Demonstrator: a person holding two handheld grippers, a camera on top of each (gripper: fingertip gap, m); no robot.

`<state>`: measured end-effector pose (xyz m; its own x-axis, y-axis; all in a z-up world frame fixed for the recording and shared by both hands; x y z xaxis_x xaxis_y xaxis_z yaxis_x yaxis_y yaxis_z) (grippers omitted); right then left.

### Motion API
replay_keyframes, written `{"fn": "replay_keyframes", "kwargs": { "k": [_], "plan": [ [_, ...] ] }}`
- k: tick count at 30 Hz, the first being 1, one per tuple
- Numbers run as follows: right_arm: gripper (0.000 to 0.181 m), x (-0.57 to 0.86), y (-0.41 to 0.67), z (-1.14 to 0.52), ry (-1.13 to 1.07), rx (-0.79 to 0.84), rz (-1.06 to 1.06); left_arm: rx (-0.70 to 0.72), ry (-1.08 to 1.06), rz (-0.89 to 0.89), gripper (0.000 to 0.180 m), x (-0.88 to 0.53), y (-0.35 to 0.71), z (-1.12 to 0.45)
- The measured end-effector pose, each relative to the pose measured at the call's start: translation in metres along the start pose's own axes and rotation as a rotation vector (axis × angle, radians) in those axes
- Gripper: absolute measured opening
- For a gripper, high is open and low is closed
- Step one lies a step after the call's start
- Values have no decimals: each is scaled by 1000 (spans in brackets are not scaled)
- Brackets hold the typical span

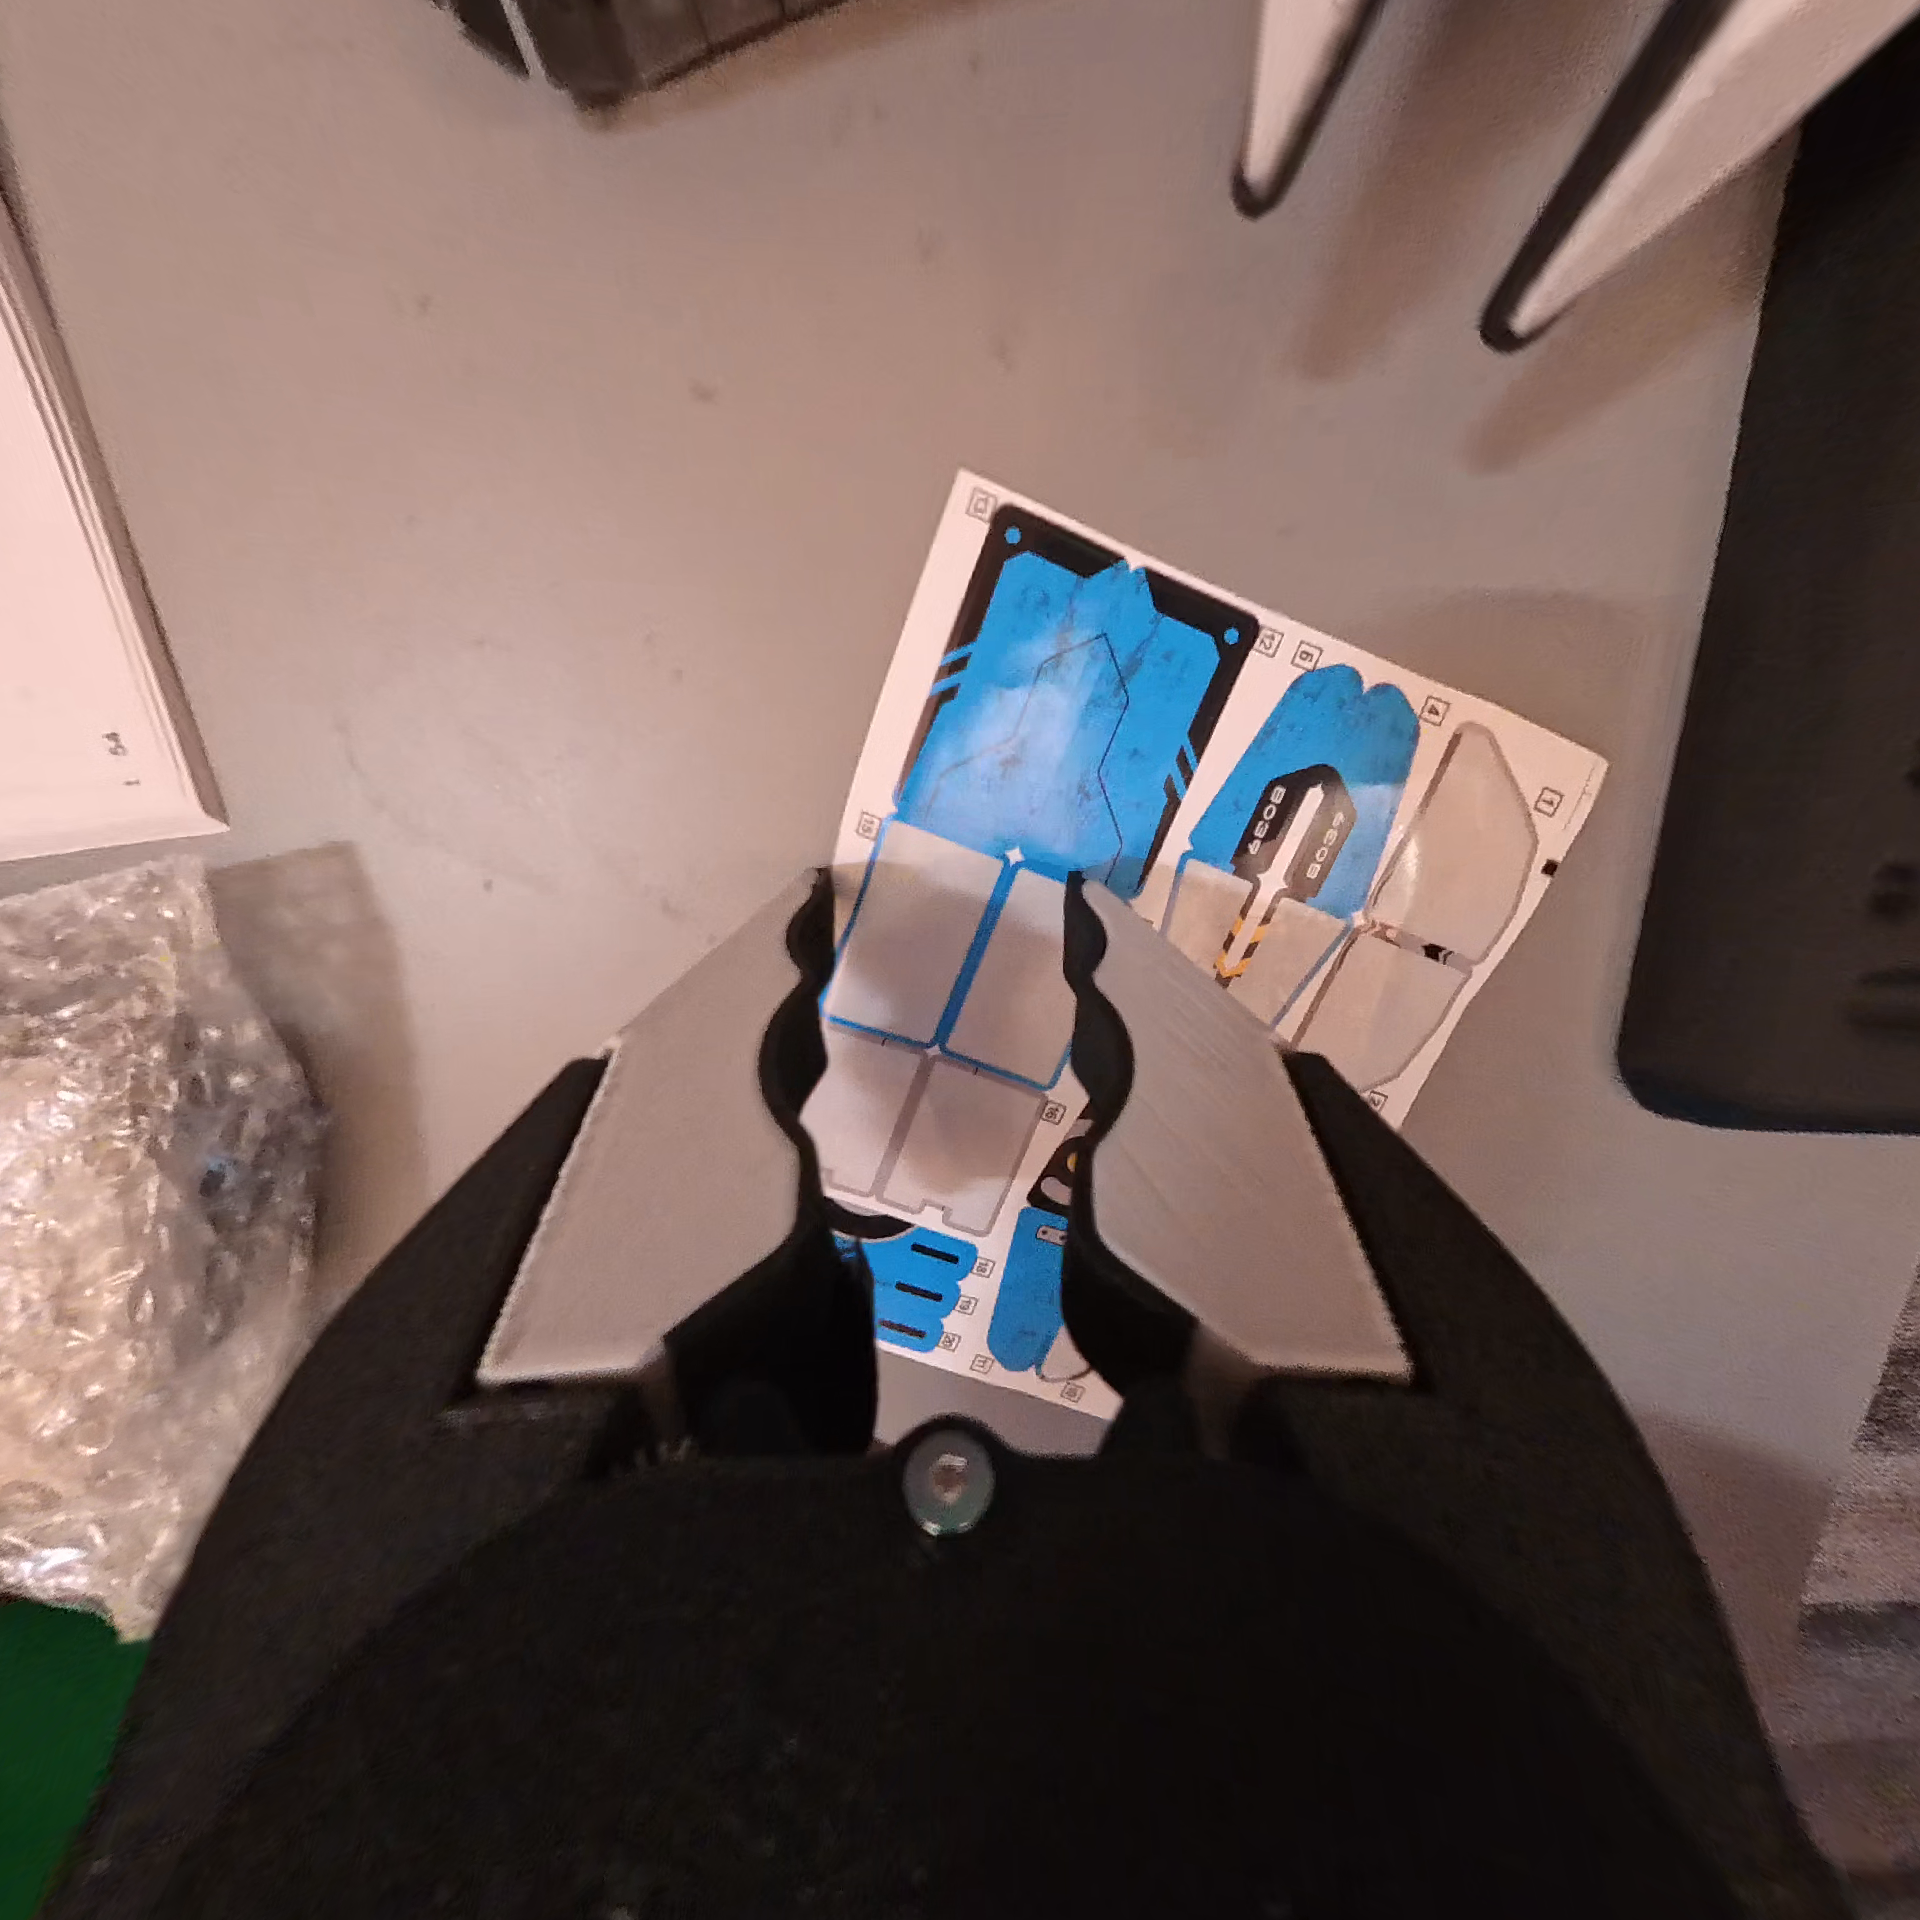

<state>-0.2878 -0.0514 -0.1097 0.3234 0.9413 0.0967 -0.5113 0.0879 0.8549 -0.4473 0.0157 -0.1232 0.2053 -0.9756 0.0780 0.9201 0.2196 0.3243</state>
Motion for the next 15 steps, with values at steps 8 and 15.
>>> {"fn": "replay_keyframes", "kwargs": {
  "k": [8, 15],
  "plan": [
    [26, 1, 2, -3, 6, 2, -1, -8, 80, 66, 0, 17, -14, 7],
    [43, 1, 23, -7, 73, 72, -2, 150, 233, 25, 0, 54, -16, 51]
  ]
}}
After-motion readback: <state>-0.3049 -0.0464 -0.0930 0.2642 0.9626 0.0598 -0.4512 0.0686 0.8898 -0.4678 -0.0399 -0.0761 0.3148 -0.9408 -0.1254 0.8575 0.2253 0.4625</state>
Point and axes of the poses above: each gripper's, where its closed fingertips meet, z back along the fingers, y out of its top, x = y × z across the jaws, the point moved 8 cm from there along z, back along the fingers, and after that the axes turned 11 degrees about z, right-handed, at the moved point
